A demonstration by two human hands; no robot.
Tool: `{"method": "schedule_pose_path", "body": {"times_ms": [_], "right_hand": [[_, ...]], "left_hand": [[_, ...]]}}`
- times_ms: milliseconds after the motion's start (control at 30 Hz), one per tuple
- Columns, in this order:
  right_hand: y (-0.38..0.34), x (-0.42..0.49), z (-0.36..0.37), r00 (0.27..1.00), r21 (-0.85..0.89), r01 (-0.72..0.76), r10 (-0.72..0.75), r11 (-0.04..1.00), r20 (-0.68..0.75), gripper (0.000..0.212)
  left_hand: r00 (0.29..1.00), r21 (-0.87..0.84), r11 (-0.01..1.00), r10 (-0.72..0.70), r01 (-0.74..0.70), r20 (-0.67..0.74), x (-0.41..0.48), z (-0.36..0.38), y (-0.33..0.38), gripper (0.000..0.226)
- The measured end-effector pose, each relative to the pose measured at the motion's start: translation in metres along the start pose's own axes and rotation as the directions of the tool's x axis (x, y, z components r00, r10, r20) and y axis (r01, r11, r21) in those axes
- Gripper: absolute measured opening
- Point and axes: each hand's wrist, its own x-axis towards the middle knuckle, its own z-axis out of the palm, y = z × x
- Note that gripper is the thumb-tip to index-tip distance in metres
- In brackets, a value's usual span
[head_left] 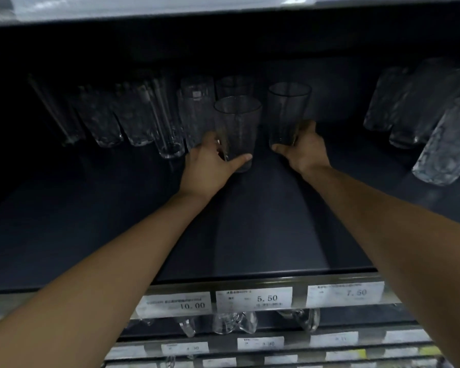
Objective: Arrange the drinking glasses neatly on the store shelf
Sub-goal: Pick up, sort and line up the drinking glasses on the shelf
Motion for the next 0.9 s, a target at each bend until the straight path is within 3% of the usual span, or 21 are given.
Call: {"method": "schedule_pose_path", "body": {"times_ms": [333, 633, 900], "right_hand": [[0.001, 0.028, 0.014, 0.998, -0.179, 0.067, -0.068, 0.982, -0.002, 0.068], [-0.001, 0.032, 0.015, 0.998, -0.186, 0.049, -0.057, 0.981, -0.038, 0.066], [-0.004, 0.028, 0.012, 0.998, -0.206, 0.04, -0.047, 0.978, -0.028, 0.046]], "left_hand": [[0.994, 0.057, 0.995, 0.082, -0.078, -0.073, 0.007, 0.005, 0.003, 0.055], [0.984, 0.088, 0.991, 0.113, -0.102, -0.138, 0.007, 0.006, 0.004, 0.06], [0.981, 0.097, 0.985, 0.154, -0.143, -0.116, 0.012, 0.01, -0.007, 0.041]]}}
